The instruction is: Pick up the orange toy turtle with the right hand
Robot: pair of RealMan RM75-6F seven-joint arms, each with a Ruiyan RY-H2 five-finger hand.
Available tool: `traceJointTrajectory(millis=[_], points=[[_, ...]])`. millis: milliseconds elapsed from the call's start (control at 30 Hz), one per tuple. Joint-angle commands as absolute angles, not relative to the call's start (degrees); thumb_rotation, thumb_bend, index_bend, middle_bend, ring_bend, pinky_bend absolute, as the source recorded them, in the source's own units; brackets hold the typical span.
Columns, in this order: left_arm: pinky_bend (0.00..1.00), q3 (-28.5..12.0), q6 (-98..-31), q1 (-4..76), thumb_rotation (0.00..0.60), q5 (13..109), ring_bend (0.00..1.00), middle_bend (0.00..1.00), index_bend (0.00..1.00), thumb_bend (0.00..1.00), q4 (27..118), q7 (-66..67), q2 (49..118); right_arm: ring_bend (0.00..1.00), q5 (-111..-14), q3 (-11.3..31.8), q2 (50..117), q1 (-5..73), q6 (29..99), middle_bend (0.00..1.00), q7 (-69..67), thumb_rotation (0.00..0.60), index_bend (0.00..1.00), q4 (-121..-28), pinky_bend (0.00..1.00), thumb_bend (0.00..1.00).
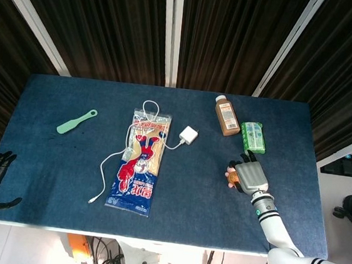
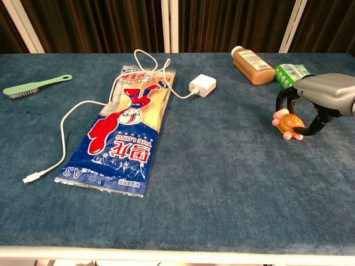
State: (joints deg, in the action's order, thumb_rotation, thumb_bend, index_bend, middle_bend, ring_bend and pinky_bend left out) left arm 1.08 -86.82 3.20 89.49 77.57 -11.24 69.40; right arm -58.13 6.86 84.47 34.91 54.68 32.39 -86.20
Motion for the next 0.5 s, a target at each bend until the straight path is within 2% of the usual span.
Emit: traceJointTrajectory(millis=[33,300,433,500], points=[[0.00,1.0,-86.7,3.2,0.600,89.5,0.00,0.00,0.00,0.08,77.5,-11.4,69.4,0.22,-58.8,6.7,85.3,34.9,55.3,0.50,31.5,0.600,0.50,-85.2,0.00,0.21],[0.00,1.1,-86.4,3.2,0.600,89.4,0.00,0.00,0.00,0.08,77.0,-11.8,69.7,0.43,-62.3,6.4,88.0,34.1,58.8,0.74,28.7,0.600,0.84,-81.7,0.00,0.33],[0.00,1.0,-86.6,3.1,0.600,89.4,0.00,0.00,0.00,0.08,76.9,-12.1,69.7,0.47,-65.0,6.1,89.5,33.5,61.2,0.84,27.4,0.600,0.98,-79.5,0.00,0.42],[0.00,1.0,-86.7,3.1,0.600,89.4,0.00,0.00,0.00,0.08,76.9,-12.1,69.7,0.48,-65.7,6.0,89.8,33.3,61.7,0.86,27.1,0.600,1.00,-78.9,0.00,0.44]])
